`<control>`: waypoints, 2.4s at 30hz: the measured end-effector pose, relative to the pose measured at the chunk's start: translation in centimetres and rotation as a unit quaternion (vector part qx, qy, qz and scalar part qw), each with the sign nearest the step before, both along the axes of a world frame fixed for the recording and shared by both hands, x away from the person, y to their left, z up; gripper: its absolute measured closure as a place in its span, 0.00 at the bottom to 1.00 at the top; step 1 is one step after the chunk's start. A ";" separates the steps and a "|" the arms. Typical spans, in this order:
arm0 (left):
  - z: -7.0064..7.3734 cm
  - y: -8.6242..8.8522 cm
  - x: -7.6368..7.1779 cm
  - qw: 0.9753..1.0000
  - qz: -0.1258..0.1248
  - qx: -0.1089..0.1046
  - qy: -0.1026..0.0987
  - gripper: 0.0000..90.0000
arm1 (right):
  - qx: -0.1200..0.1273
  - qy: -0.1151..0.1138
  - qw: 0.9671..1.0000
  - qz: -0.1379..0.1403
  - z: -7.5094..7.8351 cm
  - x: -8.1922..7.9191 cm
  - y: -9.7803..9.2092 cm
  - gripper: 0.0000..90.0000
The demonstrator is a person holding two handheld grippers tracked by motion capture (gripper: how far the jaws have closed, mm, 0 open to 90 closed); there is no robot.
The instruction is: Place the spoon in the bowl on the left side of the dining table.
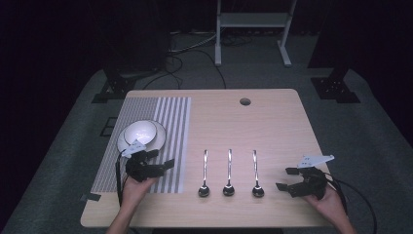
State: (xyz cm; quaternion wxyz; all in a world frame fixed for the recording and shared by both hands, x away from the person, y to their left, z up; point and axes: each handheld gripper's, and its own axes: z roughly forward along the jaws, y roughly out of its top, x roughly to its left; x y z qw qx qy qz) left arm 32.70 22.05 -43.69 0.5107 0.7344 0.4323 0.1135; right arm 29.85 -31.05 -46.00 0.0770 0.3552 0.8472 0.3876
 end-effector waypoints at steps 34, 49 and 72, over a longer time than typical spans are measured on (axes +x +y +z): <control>-1.0 0.0 0.6 1.000 -0.002 -0.007 0.026 0.10 | -0.133 0.004 0.958 0.255 3.7 2.1 16.2 0.80; -1.0 -0.7 0.7 0.999 -0.012 -0.015 0.029 0.10 | -0.214 -0.010 0.930 0.300 1.3 0.6 19.7 0.83; -0.5 -5.0 1.5 0.997 -0.059 -0.020 0.047 0.10 | -0.209 -0.031 0.935 0.284 1.1 0.2 19.3 0.78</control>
